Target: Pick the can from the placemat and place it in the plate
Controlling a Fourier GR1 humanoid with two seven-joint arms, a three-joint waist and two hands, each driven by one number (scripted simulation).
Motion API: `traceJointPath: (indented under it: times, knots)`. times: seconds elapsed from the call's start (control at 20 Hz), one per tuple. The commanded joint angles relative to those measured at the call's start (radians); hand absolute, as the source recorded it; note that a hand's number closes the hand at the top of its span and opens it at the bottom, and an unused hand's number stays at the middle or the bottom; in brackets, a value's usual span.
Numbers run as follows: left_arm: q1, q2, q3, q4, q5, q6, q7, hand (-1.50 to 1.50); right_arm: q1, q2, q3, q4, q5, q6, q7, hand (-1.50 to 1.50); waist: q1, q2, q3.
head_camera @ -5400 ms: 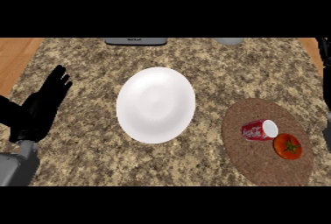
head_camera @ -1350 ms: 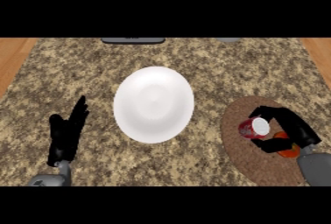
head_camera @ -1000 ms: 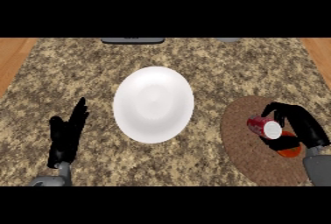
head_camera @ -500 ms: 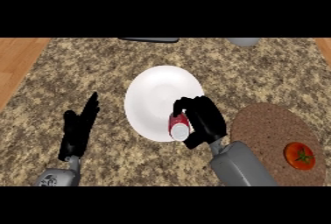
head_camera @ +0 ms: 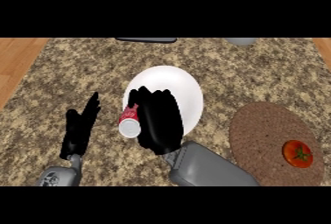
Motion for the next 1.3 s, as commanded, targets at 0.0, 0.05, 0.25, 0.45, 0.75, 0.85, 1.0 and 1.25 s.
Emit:
traceJointPath:
  times: [0.0, 0.05, 0.25, 0.45, 0.75, 0.85, 1.0, 1.25]
  knots:
    - [-0.014, -0.021, 0.001, 0.019, -0.009, 0.02, -0.006, 0.0, -0.167, 0.006, 0.087, 0.056, -0.023, -0.082, 0.262, 1.5, -0.013, 0.003, 0.0]
    - [0.01, -0.003, 0.003, -0.028, -0.019, 0.028, 0.017, 0.0, -0.194, 0.006, 0.108, 0.042, -0.018, -0.063, 0.332, 1.5, -0.017, -0.002, 0.001]
    - [0.055, -0.017, -0.008, -0.03, -0.011, 0.009, -0.031, 0.0, -0.29, 0.006, 0.103, 0.206, -0.139, -0.168, 0.316, 1.5, -0.023, 0.004, 0.001]
    - [0.04, 0.011, 0.021, -0.062, -0.004, 0.004, 0.022, 0.0, -0.324, 0.006, 0.072, 0.331, -0.203, -0.204, 0.251, 1.5, -0.032, 0.005, 0.002]
    - [0.055, 0.001, 0.011, -0.097, -0.002, -0.006, 0.053, 0.0, -0.394, 0.006, 0.011, 0.556, -0.313, -0.235, 0.107, 1.5, -0.029, 0.009, 0.002]
    - [0.048, 0.0, 0.033, -0.008, -0.001, -0.014, -0.038, 0.0, -0.352, 0.006, 0.048, 0.605, -0.341, -0.228, 0.067, 1.5, -0.032, 0.01, 0.001]
    - [0.032, -0.015, 0.014, -0.077, -0.025, 0.019, 0.035, 0.0, -0.344, 0.006, 0.007, 0.645, -0.44, -0.155, -0.022, 1.5, -0.032, 0.01, 0.002]
    - [0.052, 0.016, 0.038, -0.063, 0.0, -0.024, -0.001, 0.0, -0.277, 0.006, -0.023, 0.724, -0.592, -0.069, -0.172, 1.5, -0.016, 0.016, 0.002]
